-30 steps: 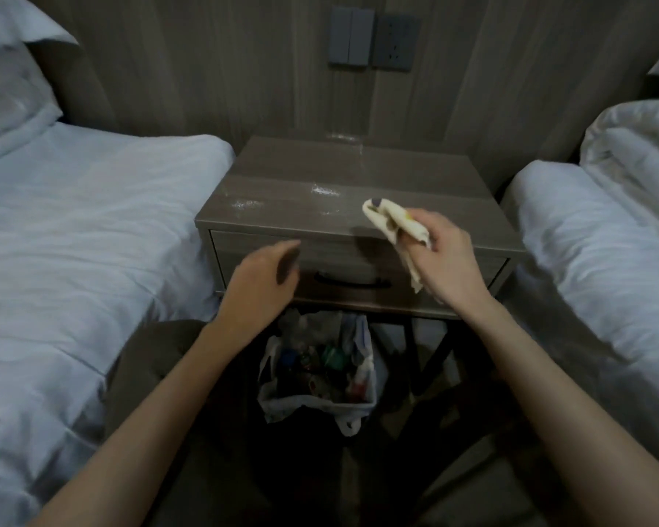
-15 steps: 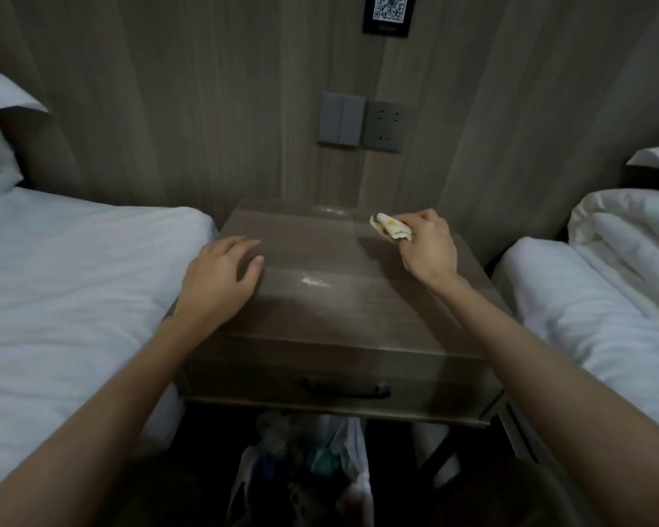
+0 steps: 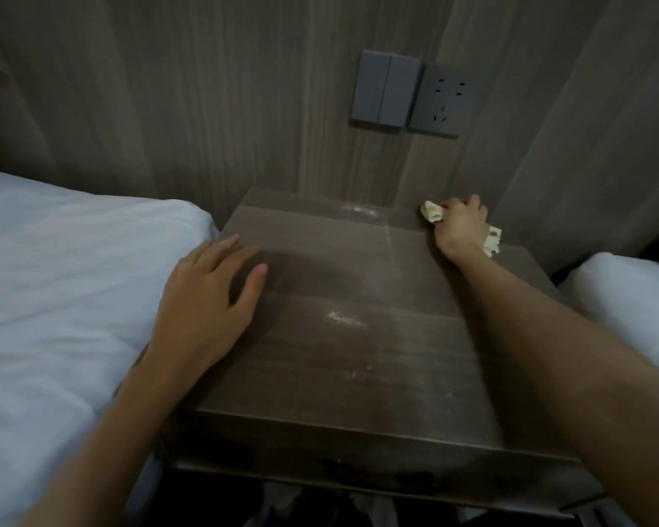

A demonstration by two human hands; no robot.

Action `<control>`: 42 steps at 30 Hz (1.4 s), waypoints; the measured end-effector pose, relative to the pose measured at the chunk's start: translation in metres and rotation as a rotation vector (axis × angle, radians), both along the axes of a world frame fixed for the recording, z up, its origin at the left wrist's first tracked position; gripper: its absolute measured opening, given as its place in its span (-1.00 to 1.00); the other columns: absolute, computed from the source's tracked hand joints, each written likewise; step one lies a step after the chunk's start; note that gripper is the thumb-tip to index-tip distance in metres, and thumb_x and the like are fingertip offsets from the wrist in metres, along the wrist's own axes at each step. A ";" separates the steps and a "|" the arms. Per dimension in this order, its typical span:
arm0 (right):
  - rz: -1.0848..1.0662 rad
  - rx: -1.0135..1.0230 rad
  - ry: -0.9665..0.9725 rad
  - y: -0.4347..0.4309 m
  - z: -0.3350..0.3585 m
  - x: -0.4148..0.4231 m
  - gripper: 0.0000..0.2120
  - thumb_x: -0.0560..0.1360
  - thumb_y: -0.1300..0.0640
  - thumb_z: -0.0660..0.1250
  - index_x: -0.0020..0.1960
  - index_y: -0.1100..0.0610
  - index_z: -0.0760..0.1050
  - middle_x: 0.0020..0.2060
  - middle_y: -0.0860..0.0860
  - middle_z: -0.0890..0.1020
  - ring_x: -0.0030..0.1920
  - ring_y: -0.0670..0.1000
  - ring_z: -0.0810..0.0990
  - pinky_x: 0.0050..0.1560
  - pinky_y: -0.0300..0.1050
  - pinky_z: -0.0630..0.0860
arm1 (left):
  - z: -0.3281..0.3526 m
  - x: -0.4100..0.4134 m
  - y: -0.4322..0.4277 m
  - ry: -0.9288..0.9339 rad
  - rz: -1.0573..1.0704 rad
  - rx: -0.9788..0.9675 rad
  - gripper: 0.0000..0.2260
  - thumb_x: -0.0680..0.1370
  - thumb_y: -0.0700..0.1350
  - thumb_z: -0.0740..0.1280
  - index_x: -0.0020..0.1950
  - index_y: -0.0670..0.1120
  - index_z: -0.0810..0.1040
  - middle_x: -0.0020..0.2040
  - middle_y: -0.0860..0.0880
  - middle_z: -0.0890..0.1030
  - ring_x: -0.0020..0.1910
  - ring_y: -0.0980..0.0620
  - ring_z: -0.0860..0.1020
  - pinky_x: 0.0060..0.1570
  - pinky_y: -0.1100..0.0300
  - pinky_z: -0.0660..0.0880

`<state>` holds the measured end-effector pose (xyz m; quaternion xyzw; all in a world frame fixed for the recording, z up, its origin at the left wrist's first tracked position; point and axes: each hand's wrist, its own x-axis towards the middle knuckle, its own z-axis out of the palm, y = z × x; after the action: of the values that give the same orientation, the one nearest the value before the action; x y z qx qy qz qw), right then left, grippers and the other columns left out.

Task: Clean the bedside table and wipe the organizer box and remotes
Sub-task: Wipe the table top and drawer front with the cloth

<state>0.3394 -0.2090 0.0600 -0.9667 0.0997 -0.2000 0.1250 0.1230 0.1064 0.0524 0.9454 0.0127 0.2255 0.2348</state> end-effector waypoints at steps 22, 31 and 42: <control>0.422 0.182 0.266 0.057 0.011 0.018 -0.52 0.49 0.33 0.13 0.25 -0.06 0.57 0.17 0.11 0.62 0.21 0.27 0.49 0.27 0.05 0.40 | -0.007 0.006 0.000 0.040 -0.004 0.038 -0.48 0.56 0.23 0.00 0.45 0.05 0.37 0.48 -0.05 0.35 0.48 -0.11 0.25 0.45 -0.20 0.18; 0.571 0.305 0.319 0.056 0.018 -0.040 -0.67 0.61 0.30 0.14 0.27 0.14 0.55 0.11 0.00 0.51 0.19 -0.03 0.44 0.23 -0.19 0.33 | -0.004 0.006 0.000 0.006 0.032 0.016 -0.59 0.61 0.10 0.16 0.40 -0.05 0.44 0.42 -0.11 0.43 0.41 -0.15 0.36 0.42 -0.19 0.24; 0.718 0.381 0.362 0.046 0.012 -0.173 -0.63 0.60 0.32 0.13 0.30 0.05 0.52 0.21 0.06 0.43 0.24 -0.01 0.39 0.34 -0.29 0.18 | -0.013 0.003 0.004 -0.145 0.001 0.094 -0.66 0.61 0.03 0.21 0.30 -0.09 0.53 0.25 -0.13 0.57 0.24 -0.11 0.49 0.29 -0.04 0.38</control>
<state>0.1666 -0.1632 0.0717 -0.9192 -0.1869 0.0503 0.3431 0.1264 0.1103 0.0395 0.9366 -0.0146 0.2937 0.1905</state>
